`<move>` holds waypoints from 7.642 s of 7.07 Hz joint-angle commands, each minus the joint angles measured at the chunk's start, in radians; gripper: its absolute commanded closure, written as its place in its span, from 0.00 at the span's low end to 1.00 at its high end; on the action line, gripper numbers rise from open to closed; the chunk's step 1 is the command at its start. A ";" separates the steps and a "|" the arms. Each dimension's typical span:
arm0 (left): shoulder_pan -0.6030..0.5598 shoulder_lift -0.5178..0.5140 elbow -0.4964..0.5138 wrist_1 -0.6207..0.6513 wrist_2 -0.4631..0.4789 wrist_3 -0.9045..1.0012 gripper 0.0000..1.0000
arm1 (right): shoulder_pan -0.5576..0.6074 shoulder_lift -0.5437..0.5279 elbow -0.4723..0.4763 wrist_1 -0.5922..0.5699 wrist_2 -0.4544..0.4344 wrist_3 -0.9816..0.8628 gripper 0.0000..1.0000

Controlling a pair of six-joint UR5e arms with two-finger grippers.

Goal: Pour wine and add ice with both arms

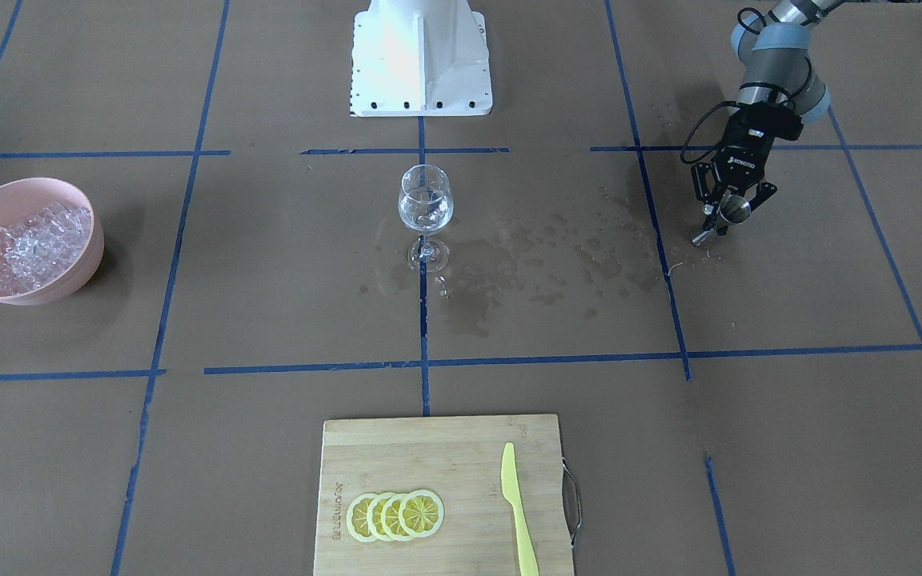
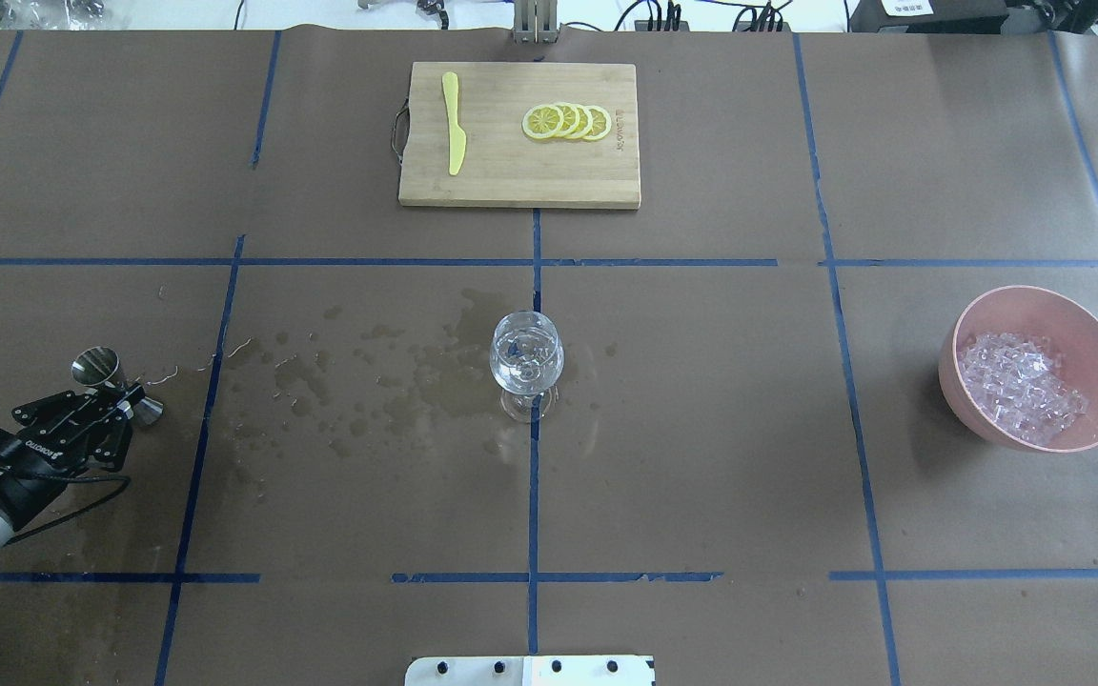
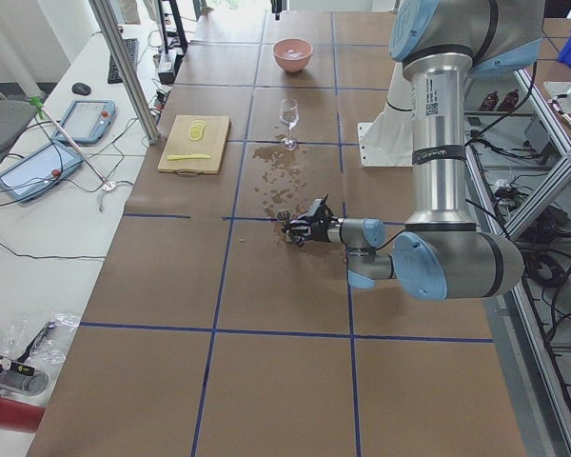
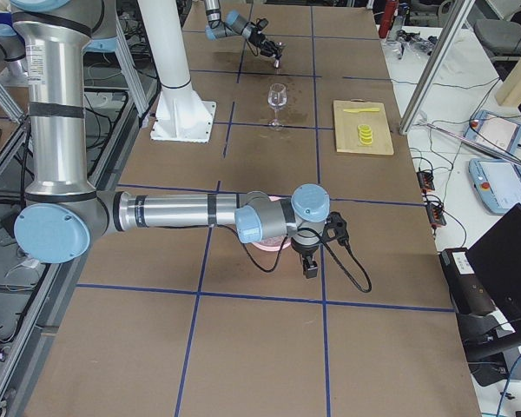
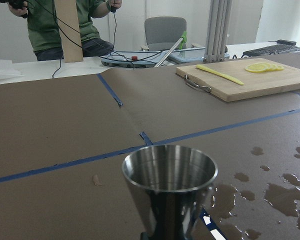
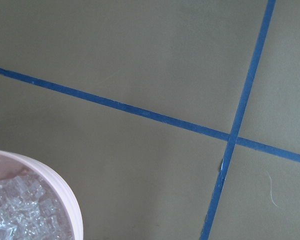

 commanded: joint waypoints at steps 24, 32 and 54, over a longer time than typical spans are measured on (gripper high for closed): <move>-1.082 0.183 -0.152 0.788 -1.656 0.405 0.00 | -0.414 -0.216 0.219 0.419 -0.147 0.819 0.09; -1.112 0.199 -0.181 0.795 -1.653 0.394 0.00 | -0.426 -0.148 0.137 0.423 -0.155 0.856 0.58; -1.114 0.197 -0.193 0.732 -1.593 0.351 0.00 | -0.899 0.744 0.302 -0.213 -0.479 1.634 0.57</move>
